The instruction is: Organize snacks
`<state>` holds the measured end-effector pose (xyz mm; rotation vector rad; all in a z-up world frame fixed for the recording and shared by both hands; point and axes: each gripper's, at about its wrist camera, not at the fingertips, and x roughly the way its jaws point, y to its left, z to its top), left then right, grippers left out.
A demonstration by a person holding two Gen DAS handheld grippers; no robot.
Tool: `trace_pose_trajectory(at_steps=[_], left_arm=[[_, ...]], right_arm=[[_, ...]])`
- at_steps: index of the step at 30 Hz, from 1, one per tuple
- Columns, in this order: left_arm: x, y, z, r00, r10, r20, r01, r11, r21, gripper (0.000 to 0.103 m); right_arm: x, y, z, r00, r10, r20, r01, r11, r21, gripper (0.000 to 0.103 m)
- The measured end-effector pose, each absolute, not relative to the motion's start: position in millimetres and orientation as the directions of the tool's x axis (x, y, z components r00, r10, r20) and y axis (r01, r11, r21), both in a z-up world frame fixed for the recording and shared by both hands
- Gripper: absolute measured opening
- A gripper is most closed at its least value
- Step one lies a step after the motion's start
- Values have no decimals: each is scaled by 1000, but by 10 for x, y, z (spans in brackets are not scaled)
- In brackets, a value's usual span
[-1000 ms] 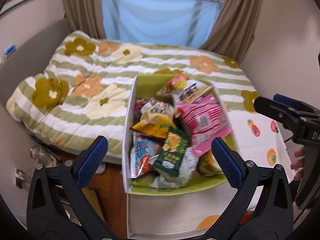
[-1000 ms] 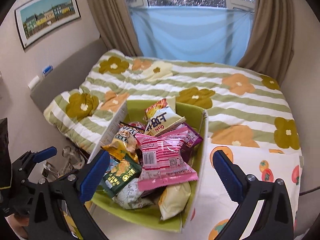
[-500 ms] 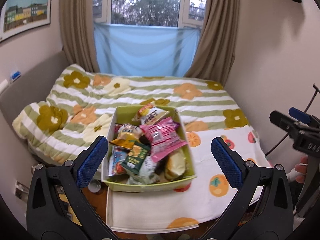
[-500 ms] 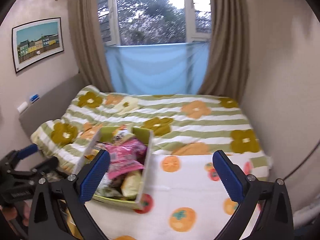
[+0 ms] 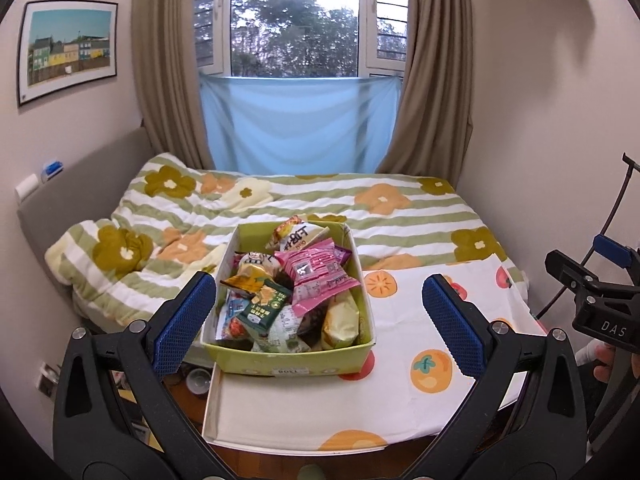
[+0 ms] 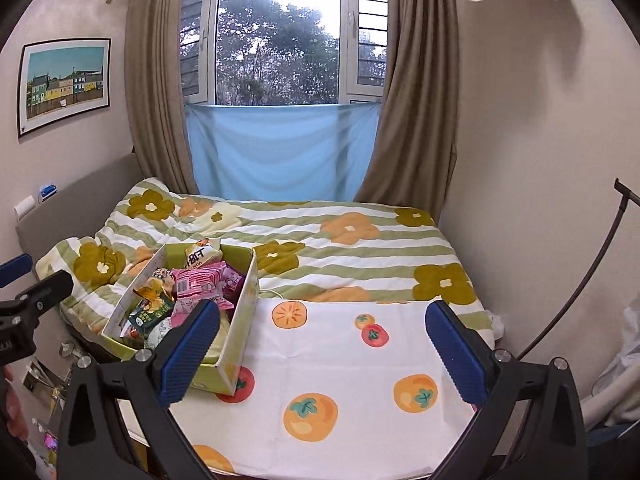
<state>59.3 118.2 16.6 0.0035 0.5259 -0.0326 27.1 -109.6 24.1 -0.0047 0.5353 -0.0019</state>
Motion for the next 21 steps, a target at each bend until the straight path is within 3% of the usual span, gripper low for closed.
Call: trace_pose_trajectory(at_steps=[21], left_arm=[[580, 1131, 182, 874, -32, -485, 34, 999, -5, 103]], right_arm=[[181, -1208, 224, 870, -25, -492, 36, 999, 11, 102]])
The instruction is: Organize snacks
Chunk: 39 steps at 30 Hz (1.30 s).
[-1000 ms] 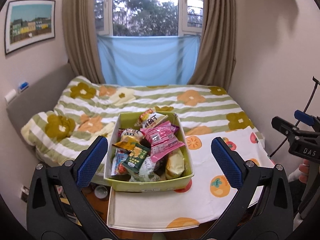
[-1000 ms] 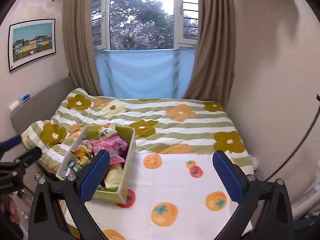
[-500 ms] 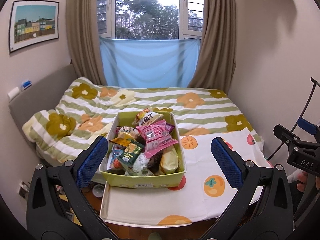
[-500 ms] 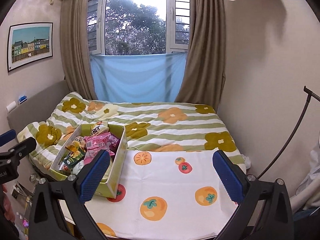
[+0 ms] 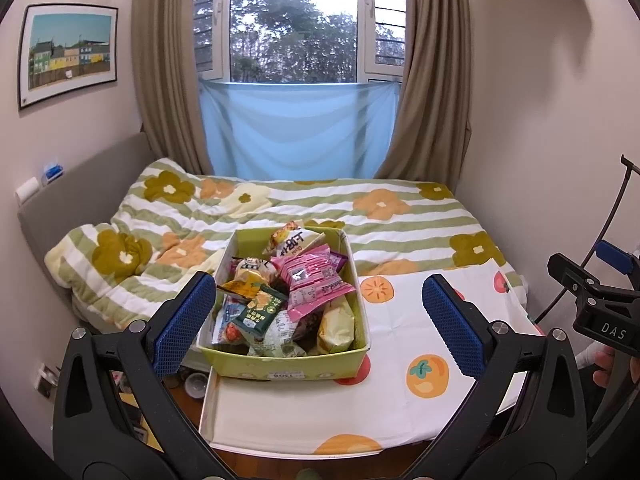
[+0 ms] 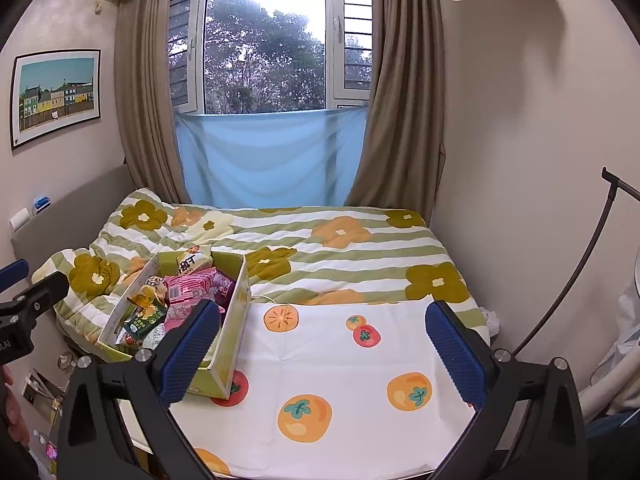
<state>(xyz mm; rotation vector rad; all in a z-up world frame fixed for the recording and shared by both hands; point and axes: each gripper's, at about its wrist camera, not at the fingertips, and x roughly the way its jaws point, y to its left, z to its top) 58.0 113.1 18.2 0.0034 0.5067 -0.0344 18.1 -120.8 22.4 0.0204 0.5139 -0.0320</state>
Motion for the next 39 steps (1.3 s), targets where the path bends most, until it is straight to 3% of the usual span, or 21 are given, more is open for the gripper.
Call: trace_pose_trajectory(at_steps=[39], left_arm=[[571, 1091, 192, 881, -3, -473, 13, 1000, 17, 103]], right_arm=[[165, -1221, 283, 869, -41, -493, 58, 998, 19, 102]])
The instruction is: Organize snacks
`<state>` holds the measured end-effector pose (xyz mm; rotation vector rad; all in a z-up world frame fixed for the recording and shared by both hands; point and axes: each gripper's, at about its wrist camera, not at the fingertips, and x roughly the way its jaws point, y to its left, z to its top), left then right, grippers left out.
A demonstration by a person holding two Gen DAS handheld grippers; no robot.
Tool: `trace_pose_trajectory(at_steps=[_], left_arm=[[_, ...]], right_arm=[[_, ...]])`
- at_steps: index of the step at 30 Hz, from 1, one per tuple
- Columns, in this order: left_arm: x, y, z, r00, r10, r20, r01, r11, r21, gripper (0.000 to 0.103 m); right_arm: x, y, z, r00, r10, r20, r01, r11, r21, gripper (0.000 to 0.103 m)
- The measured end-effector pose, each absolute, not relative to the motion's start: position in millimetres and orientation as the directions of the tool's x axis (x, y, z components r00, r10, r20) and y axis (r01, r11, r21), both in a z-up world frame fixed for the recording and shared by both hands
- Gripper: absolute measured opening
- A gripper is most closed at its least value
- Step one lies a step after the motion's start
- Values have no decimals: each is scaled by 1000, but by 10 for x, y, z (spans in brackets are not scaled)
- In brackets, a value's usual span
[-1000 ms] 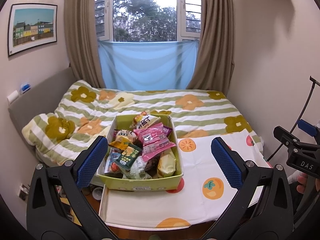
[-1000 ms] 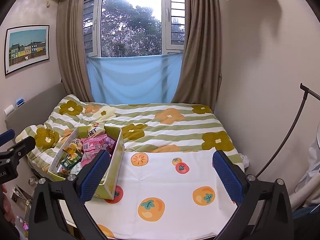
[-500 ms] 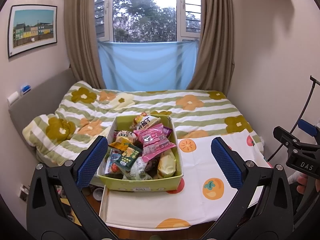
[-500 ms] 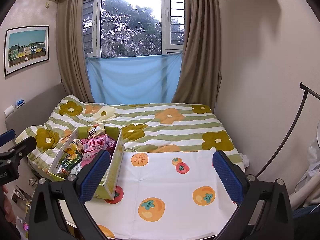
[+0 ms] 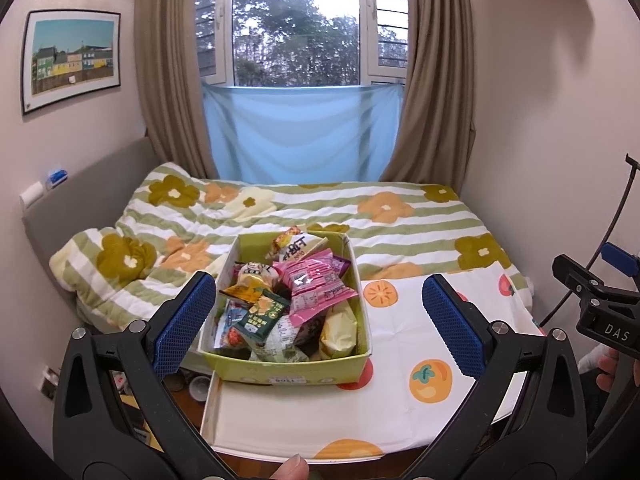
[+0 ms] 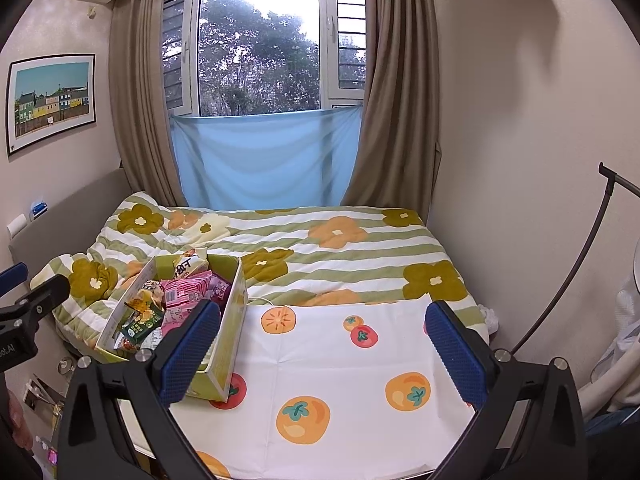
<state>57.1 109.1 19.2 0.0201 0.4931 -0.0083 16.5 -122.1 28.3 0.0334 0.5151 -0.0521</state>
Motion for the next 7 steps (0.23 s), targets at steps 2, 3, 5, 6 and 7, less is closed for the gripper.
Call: trace_pose_trajectory(at_steps=[2, 3, 5, 6, 7], left_arm=[[581, 1083, 185, 882, -6, -471, 18, 1000, 22, 103], [584, 1080, 181, 883, -8, -469, 21, 1000, 23, 103], [591, 1081, 170, 886, -4, -464, 20, 999, 28, 103], [598, 1084, 164, 886, -3, -464, 19, 999, 30, 103], [614, 1092, 161, 884, -3, -468, 20, 999, 31, 103]], right_arm=[[177, -1217, 283, 868, -45, -494, 61, 998, 16, 102], [181, -1211, 282, 868, -46, -495, 62, 998, 17, 102], [194, -1193, 280, 866, -48, -497, 65, 998, 18, 102], [201, -1183, 282, 866, -49, -498, 66, 998, 17, 102], [205, -1172, 278, 865, -50, -500, 68, 998, 17, 102]])
